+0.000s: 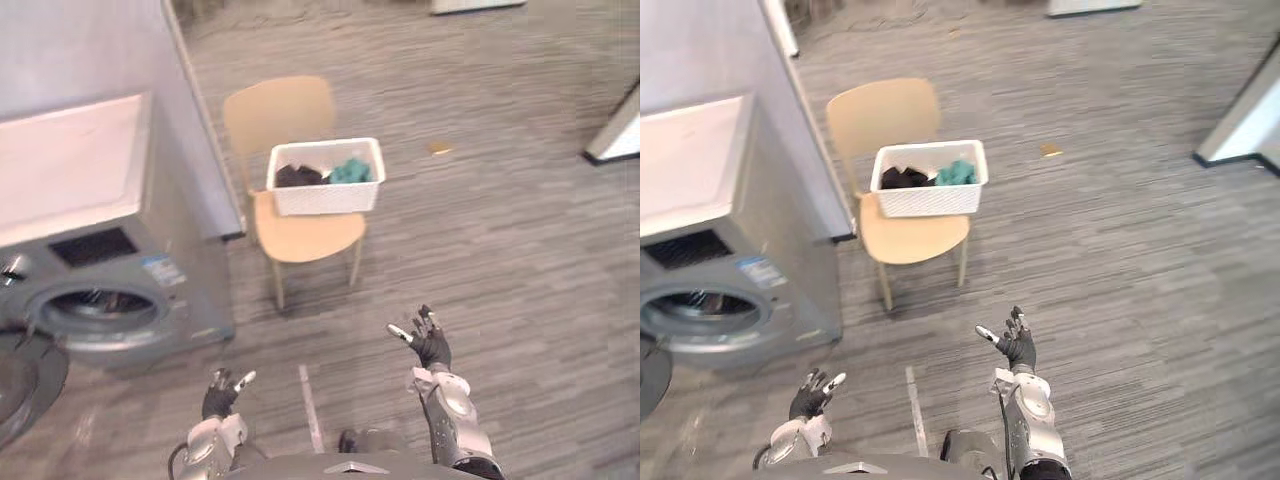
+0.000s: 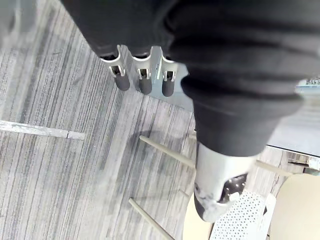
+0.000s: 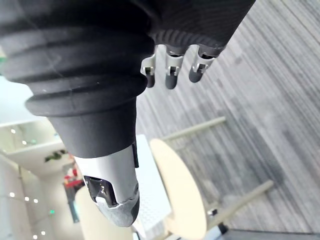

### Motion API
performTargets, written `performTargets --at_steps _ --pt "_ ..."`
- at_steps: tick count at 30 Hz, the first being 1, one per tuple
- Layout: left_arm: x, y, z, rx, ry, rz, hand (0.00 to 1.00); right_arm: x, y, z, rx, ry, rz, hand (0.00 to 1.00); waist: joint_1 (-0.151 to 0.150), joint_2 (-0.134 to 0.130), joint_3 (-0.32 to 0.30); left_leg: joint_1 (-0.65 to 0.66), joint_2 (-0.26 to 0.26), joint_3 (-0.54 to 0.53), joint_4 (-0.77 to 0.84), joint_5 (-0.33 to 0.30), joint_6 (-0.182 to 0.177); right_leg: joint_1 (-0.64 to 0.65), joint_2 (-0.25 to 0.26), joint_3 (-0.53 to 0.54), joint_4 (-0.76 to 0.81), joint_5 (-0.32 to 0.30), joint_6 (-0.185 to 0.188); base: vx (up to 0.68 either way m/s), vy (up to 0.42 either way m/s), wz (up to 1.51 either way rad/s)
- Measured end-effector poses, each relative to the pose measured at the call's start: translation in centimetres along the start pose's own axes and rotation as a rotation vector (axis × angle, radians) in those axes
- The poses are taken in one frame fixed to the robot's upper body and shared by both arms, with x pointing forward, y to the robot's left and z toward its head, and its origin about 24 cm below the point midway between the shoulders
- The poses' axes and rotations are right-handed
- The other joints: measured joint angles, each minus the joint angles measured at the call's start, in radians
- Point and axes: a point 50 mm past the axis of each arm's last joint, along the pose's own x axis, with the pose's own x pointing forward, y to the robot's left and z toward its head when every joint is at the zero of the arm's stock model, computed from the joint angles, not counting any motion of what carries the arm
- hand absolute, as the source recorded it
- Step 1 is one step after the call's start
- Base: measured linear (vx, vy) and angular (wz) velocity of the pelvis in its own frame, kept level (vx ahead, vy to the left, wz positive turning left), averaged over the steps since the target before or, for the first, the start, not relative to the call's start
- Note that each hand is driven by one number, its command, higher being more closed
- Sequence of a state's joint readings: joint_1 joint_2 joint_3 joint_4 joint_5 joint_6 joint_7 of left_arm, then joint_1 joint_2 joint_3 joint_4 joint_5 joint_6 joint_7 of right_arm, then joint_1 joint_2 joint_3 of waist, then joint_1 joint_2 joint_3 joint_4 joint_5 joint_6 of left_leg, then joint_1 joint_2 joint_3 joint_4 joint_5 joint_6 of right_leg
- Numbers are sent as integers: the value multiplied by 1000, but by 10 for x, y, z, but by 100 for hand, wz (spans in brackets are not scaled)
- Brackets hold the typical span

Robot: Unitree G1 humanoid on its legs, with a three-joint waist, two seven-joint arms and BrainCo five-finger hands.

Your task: Pick up the laundry basket with both hands and put the clothes into the washing machine.

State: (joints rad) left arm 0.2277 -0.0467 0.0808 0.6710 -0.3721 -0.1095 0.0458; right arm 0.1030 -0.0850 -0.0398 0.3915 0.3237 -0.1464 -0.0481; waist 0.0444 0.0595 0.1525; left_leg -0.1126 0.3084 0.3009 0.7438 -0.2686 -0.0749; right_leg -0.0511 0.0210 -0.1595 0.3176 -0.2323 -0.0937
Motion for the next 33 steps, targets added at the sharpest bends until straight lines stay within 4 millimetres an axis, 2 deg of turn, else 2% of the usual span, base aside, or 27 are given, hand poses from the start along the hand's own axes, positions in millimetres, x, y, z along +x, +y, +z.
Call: performTargets --at_steps 1,3,4,5,6,7,9,10,11,12,13,14,15,17,18,20,21,22,24,25,26,27,28,29,30,31,33 --pt "0 0 1 -2 -7 0 0 0 2 3 2 -12 5 0 6 4 2 -32 -25 8 -14 -9 -1 9 8 2 -14 3 -6 71 -12 -74" --pt "-4 6 4 -17 -28 17 0 4 20 20 8 -84 60 0 47 22 13 -117 -116 75 -184 6 -7 33 34 13 -64 11 -14 117 62 -91" --pt "-5 8 4 -18 -30 21 0 5 26 23 7 -98 81 0 56 31 12 -123 -128 92 -261 30 -16 43 43 18 -85 17 -11 129 81 -124" --pt "-6 11 4 -26 -30 32 0 8 38 27 5 -107 120 0 89 37 10 -106 -139 99 -299 91 19 61 53 50 -109 27 5 164 69 -120" --pt "-7 17 5 -44 -34 52 0 9 56 30 18 -123 174 0 99 14 0 -86 -145 152 -335 89 19 91 51 85 -177 56 25 244 72 -99" --pt "-5 20 10 -59 -49 60 0 10 70 36 30 -146 215 0 95 6 -2 -91 -138 170 -334 93 25 96 45 92 -202 75 33 338 110 -35" --pt "0 7 22 -120 -81 25 0 18 90 51 11 -186 286 0 93 9 -1 -94 -120 225 -275 76 115 102 35 92 -189 81 66 256 112 4" --pt "0 3 24 -146 -93 14 0 19 97 54 3 -197 313 0 104 11 -3 -69 -129 225 -278 38 155 114 32 91 -160 57 93 236 115 -7" --pt "0 -1 24 -170 -94 3 0 19 106 56 -5 -201 344 0 121 -2 -5 -27 -149 232 -296 6 162 69 10 101 15 -13 167 245 119 -9" --pt "0 -3 23 -172 -89 -4 0 19 111 56 -15 -203 359 0 127 -5 -7 -8 -153 243 -297 -10 160 13 -4 106 163 -40 227 300 122 6" --pt "0 -5 21 -162 -75 -15 0 19 117 55 -11 -196 371 0 120 -15 -5 35 -165 242 -289 -41 153 -89 -43 115 474 -29 342 304 63 40" --pt "0 -8 19 -139 -57 -31 0 17 119 49 0 -175 371 0 104 -22 -6 72 -186 213 -281 -59 155 -133 -89 89 691 17 378 483 17 133" --pt "-1 -9 18 -74 -39 -64 0 10 116 34 25 -126 348 0 68 -40 -22 133 -237 132 -307 -71 170 -150 -212 -12 917 68 338 455 -31 144" --pt "-1 -13 20 -51 -45 -85 0 8 115 30 19 -114 344 0 64 -58 -33 170 -255 96 -336 -70 168 -158 -277 -64 955 72 256 380 -58 100" --pt "-1 -15 23 -39 -58 -92 0 9 113 30 12 -118 336 0 63 -58 -34 199 -259 70 -365 -66 161 -168 -327 -121 940 54 194 379 -104 56" --pt "0 -18 25 -34 -65 -103 0 10 104 34 10 -134 307 0 52 -41 -39 222 -249 16 -420 -45 126 -206 -368 -187 808 14 139 339 -152 62" --pt "1 -20 26 -30 -67 -110 0 10 100 36 10 -142 296 0 48 -35 -38 223 -243 -6 -428 -41 118 -217 -361 -181 737 2 142 275 -212 73" --pt "1 -23 28 -25 -69 -120 0 12 94 41 14 -162 275 0 38 -24 -34 230 -228 -33 -444 -33 104 -233 -332 -126 571 -6 159 218 -209 67" --pt "2 -26 29 -15 -70 -133 0 13 81 47 12 -189 233 0 31 -14 -30 237 -198 -84 -451 -28 91 -238 -264 84 244 31 191 294 -363 75" --pt "3 -26 29 -11 -72 -134 0 12 77 50 13 -199 220 0 30 -14 -30 238 -189 -99 -451 -29 73 -239 -254 148 172 58 198 339 -474 81" --pt "3 -25 31 6 -78 -131 0 11 70 53 23 -217 194 0 25 -15 -30 242 -164 -136 -450 -39 26 -239 -239 250 66 125 209 327 -491 82" --pt "3 -18 32 24 -79 -117 0 10 68 55 33 -227 181 0 19 -40 -39 254 -144 -170 -451 -53 -29 -224 -231 320 -7 217 205 334 -530 84" --pt "3 -13 32 36 -80 -108 0 8 68 54 40 -226 179 0 15 -55 -41 258 -140 -186 -453 -62 -55 -213 -233 342 -23 274 187 298 -593 75" --pt "3 -8 24 39 -45 -84 0 5 62 53 32 -229 161 0 16 -19 -45 279 -85 -227 -457 -85 -101 -205 -201 311 32 222 322 238 -540 68" --pt "1 -14 13 16 -14 -89 0 5 50 54 15 -233 122 0 13 21 -61 272 -33 -257 -471 -69 -95 -208 -151 260 74 165 302 209 -520 63" --pt "0 -18 10 7 -8 -94 0 5 45 56 17 -239 100 0 12 32 -64 272 -24 -269 -480 -44 -91 -211 -144 243 98 143 292 188 -461 73" --pt "-2 -23 6 -1 3 -101 0 6 39 62 20 -262 70 0 11 37 -65 263 22 -306 -485 39 -135 -210 -127 176 158 89 250 165 -441 79"
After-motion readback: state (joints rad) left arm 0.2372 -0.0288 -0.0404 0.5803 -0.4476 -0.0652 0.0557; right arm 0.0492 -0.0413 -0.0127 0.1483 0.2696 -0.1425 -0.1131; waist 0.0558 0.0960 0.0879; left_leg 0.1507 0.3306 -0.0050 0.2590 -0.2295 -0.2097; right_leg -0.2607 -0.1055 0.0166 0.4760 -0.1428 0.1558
